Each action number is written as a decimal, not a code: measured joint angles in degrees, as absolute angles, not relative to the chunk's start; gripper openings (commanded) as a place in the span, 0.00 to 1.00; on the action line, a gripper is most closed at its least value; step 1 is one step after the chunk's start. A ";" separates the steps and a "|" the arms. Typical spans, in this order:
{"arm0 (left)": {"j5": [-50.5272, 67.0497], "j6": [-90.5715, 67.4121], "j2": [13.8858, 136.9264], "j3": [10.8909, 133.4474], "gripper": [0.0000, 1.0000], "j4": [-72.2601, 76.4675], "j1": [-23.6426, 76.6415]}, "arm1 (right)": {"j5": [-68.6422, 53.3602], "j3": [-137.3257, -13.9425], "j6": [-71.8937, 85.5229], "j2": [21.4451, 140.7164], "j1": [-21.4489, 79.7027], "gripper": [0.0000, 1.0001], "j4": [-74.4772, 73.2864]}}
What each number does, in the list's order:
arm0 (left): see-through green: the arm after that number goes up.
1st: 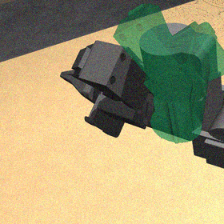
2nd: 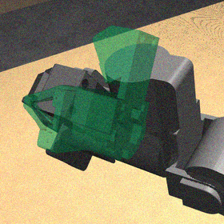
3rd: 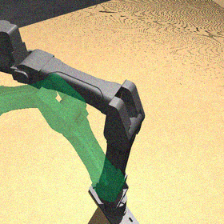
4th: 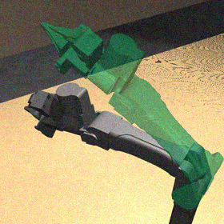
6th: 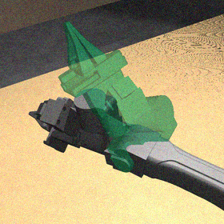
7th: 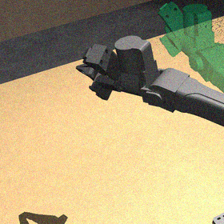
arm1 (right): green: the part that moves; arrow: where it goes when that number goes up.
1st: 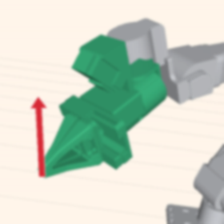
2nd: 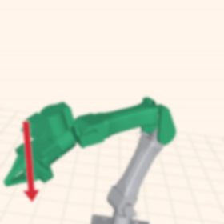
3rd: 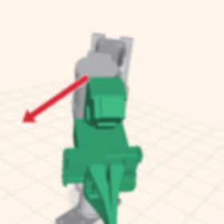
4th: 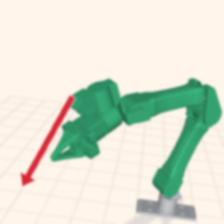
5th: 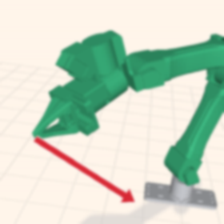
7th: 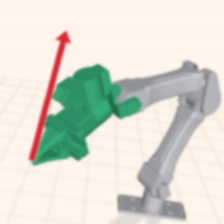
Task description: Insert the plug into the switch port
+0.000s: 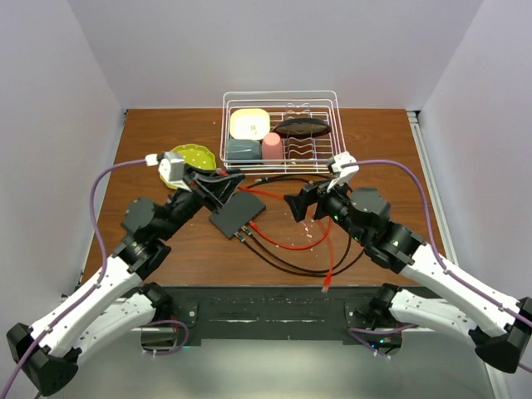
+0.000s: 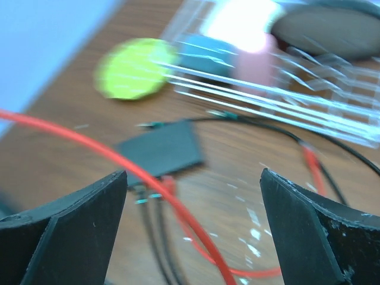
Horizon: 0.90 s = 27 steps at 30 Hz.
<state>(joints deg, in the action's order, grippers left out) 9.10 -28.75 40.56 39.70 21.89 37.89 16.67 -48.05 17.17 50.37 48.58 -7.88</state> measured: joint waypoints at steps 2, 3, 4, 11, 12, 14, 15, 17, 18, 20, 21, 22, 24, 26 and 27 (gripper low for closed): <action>9.17 -28.77 42.98 39.70 0.00 20.75 37.89 | 10.55 -47.88 15.88 49.19 48.64 0.98 -4.99; 9.19 -28.82 43.79 39.70 0.00 20.38 37.89 | 7.88 -47.88 15.51 49.10 48.73 0.98 -3.55; 9.28 -28.86 44.25 39.68 0.00 20.16 37.89 | 5.65 -47.88 15.27 49.21 48.73 0.99 -2.22; 11.14 -29.47 45.04 39.68 0.00 22.15 37.89 | -3.53 -47.88 15.40 56.25 48.75 0.98 5.10; 11.53 -29.61 45.21 39.68 0.00 22.68 37.89 | -4.45 -47.88 15.51 57.78 48.93 0.98 6.04; 12.25 -29.98 45.63 39.64 0.00 23.57 37.89 | -5.76 -47.88 15.81 60.42 49.23 0.98 7.55; 12.73 -30.22 45.91 39.64 0.00 24.01 37.89 | -6.17 -47.88 15.99 61.41 49.45 0.98 8.29; 13.65 -30.55 46.61 39.64 0.00 24.60 37.89 | -7.20 -47.90 16.32 62.65 49.63 0.97 9.63; 14.15 -30.72 46.94 39.64 0.00 24.77 37.89 | -7.62 -47.99 16.49 63.11 49.76 0.97 10.35; 14.98 -30.94 47.59 39.64 0.00 25.17 37.89 | -8.84 -48.51 16.91 63.79 49.87 0.94 11.77; 15.22 -30.96 47.83 39.64 0.00 25.39 37.89 | -9.43 -48.88 17.06 64.07 49.87 0.93 12.49; 15.55 -30.96 48.10 39.64 0.00 25.54 37.89 | -10.02 -49.28 17.17 64.25 49.89 0.92 13.26; 16.12 -30.94 48.42 39.66 0.00 25.54 37.89 | -11.00 -50.26 17.63 64.55 49.89 0.88 14.66; 16.32 -30.92 48.42 39.66 0.00 25.43 37.89 | -11.84 -51.16 18.09 64.58 49.95 0.81 15.68; 16.34 -30.94 48.42 39.66 0.00 25.52 37.89 | -12.14 -51.57 18.41 64.58 49.98 0.77 16.36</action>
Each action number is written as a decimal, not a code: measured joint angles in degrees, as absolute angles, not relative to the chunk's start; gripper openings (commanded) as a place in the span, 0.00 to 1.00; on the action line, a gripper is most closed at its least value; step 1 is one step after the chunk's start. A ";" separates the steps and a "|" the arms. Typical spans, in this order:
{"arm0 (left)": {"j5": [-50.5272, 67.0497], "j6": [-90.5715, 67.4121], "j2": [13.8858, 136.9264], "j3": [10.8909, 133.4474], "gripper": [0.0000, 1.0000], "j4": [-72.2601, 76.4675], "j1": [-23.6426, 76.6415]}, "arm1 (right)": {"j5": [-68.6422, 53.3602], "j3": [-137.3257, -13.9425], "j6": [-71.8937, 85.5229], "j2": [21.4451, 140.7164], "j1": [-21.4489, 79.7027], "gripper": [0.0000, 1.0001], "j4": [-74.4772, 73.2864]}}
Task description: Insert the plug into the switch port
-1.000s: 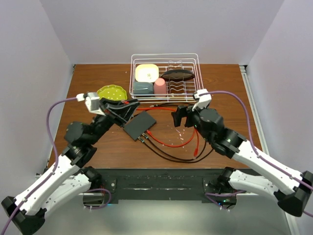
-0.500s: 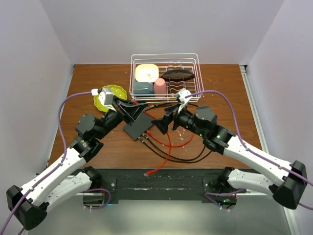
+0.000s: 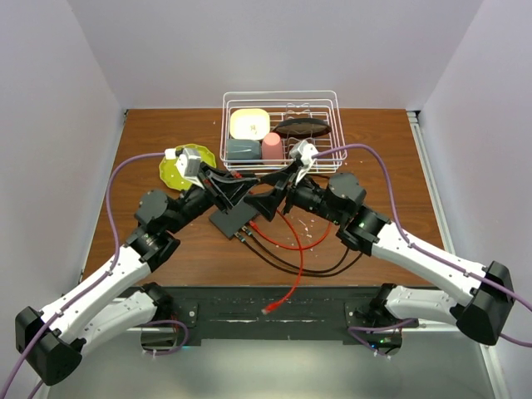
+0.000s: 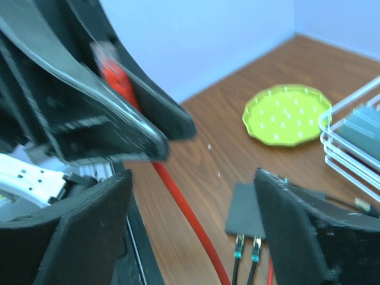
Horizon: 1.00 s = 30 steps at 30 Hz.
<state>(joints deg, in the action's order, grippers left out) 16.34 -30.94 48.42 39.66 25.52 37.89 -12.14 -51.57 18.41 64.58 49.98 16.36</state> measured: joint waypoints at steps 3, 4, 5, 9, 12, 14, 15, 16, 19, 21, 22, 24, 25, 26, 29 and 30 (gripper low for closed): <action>16.64 -30.94 48.36 39.66 0.00 25.63 37.89 | -13.06 -52.18 19.14 64.69 50.04 0.43 18.48; 16.78 -30.94 48.29 39.64 0.00 25.80 37.89 | -13.30 -52.45 19.27 65.04 50.06 0.38 19.05; 16.95 -31.00 48.18 39.62 0.00 26.20 37.89 | -13.41 -52.71 19.55 65.47 50.13 0.37 19.35; 17.67 -31.07 47.88 39.35 0.00 27.92 37.58 | -16.05 -53.78 20.73 68.64 50.57 0.11 21.26; 17.65 -31.00 48.10 39.35 0.00 27.83 37.12 | -18.20 -53.80 21.12 70.00 51.09 0.00 22.26; 17.91 -31.05 48.21 39.35 0.26 27.88 37.04 | -18.59 -53.80 21.39 69.95 51.35 0.00 22.22; 17.91 -31.05 48.21 39.35 0.43 27.97 37.04 | -18.57 -53.80 21.41 69.80 51.35 0.00 22.20; 17.91 -31.05 48.14 39.35 0.74 27.99 37.04 | -18.41 -53.80 21.39 69.58 51.35 0.00 22.00; 17.61 -31.03 46.98 39.38 1.00 27.31 37.32 | -16.16 -53.80 21.30 68.62 51.27 0.00 20.69; 15.90 -31.05 44.88 39.53 1.00 25.15 37.56 | -14.90 -53.76 21.10 67.72 50.94 0.00 19.68; 14.50 -30.94 43.59 39.70 1.00 23.88 37.56 | -14.22 -53.74 20.97 67.16 50.85 0.00 19.07; 11.46 -30.87 40.64 40.07 1.00 21.45 37.56 | -13.08 -53.67 20.73 65.78 50.83 0.00 17.69; 9.91 -30.85 39.07 40.18 1.00 20.60 37.56 | -12.82 -53.60 20.58 65.08 50.83 0.00 16.93; 8.47 -30.83 37.45 40.18 1.00 19.88 37.56 | -12.49 -53.43 20.47 64.47 50.83 0.00 16.53; 5.48 -30.35 33.80 40.56 1.00 18.20 37.56 | -11.55 -52.86 20.27 63.09 50.83 0.00 15.22; 4.75 -30.20 33.06 41.12 1.00 17.82 37.56 | -11.49 -52.82 20.25 62.94 50.83 0.00 14.76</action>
<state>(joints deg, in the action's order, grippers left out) 4.75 -30.20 33.06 41.12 17.82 37.56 -11.49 -52.82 20.25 62.94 50.83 14.76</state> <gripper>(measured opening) 0.997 0.037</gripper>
